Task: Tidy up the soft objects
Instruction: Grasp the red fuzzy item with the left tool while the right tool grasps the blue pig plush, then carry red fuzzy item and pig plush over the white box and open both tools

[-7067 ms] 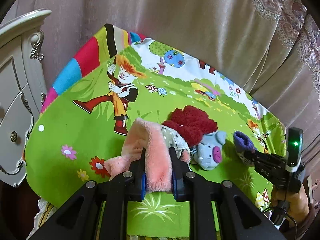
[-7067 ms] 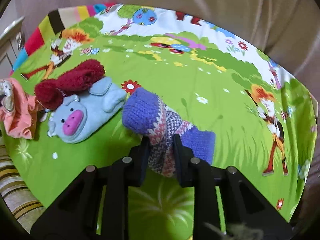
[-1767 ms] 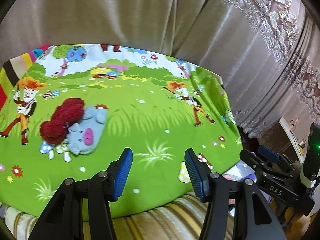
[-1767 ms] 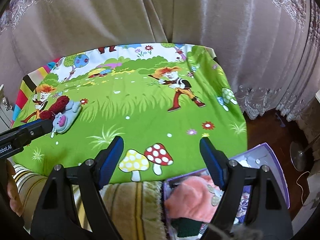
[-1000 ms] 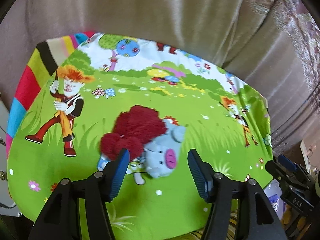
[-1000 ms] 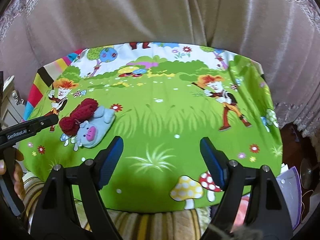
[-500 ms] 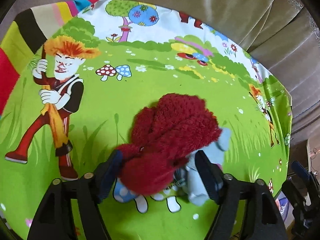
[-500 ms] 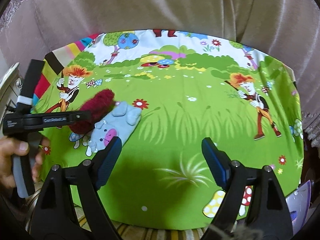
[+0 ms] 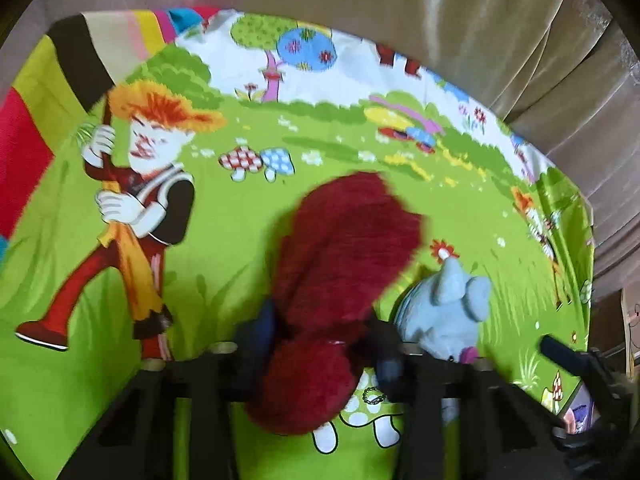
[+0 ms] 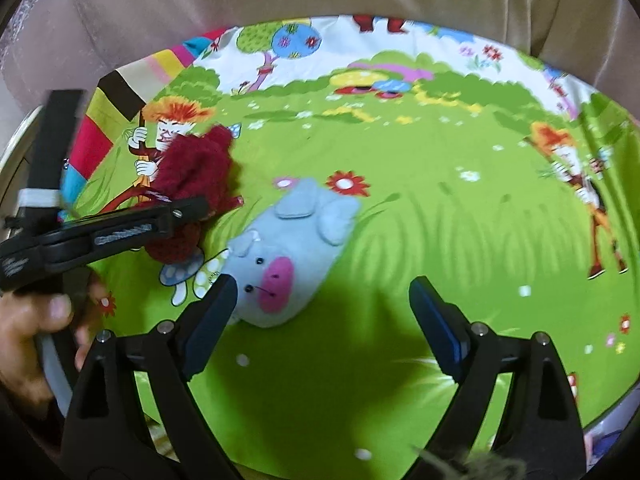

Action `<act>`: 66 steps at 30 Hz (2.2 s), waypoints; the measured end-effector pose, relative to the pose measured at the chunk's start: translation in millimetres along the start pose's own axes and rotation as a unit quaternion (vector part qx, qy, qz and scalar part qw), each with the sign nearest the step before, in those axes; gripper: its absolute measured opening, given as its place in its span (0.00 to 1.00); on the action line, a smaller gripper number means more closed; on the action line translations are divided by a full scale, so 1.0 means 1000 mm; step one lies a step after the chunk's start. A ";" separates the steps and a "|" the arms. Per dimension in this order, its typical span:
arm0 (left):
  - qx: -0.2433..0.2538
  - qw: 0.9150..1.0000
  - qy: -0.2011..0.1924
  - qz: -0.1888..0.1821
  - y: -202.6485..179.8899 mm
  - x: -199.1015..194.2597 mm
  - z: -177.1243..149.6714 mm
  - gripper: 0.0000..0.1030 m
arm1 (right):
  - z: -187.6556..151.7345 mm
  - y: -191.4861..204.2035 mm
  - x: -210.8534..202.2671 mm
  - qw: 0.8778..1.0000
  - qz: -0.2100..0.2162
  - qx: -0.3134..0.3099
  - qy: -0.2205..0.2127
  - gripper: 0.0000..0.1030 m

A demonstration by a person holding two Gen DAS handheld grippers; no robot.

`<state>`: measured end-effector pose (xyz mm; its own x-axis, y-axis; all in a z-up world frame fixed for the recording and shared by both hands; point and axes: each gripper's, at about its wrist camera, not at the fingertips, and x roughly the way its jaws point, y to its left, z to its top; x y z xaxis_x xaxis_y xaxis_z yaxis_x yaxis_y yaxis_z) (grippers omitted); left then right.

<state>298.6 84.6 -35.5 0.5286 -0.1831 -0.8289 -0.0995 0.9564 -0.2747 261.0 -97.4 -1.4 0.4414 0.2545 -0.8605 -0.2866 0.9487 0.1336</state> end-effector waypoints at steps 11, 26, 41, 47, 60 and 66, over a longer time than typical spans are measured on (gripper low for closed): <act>-0.019 0.999 -0.031 0.014 0.013 -0.019 -0.013 0.37 | 0.012 0.024 0.041 0.999 -0.011 0.037 0.024 0.90; -0.027 0.998 -0.056 0.021 0.006 -0.041 -0.030 0.37 | 0.004 0.052 0.063 0.998 -0.057 -0.038 0.017 0.69; -0.030 0.996 -0.078 0.021 -0.011 -0.072 -0.053 0.37 | -0.010 0.038 0.020 0.997 -0.061 -0.039 -0.025 0.52; -0.035 0.996 -0.080 0.011 -0.021 -0.084 -0.067 0.37 | -0.017 0.023 -0.003 0.997 -0.058 -0.019 -0.038 0.51; -0.022 0.996 -0.080 -0.029 -0.064 -0.111 -0.101 0.37 | -0.054 -0.012 -0.081 0.995 -0.061 0.012 -0.084 0.51; 0.000 0.996 -0.074 -0.057 -0.098 -0.120 -0.119 0.37 | -0.082 -0.040 -0.115 0.993 -0.069 0.035 -0.092 0.51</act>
<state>144.6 -14.2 32.7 0.6549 -0.2541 -0.7118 -0.0317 0.9317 -0.3617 152.1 -180.0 51.9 0.6218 0.1449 -0.7697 -0.1563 0.9859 0.0593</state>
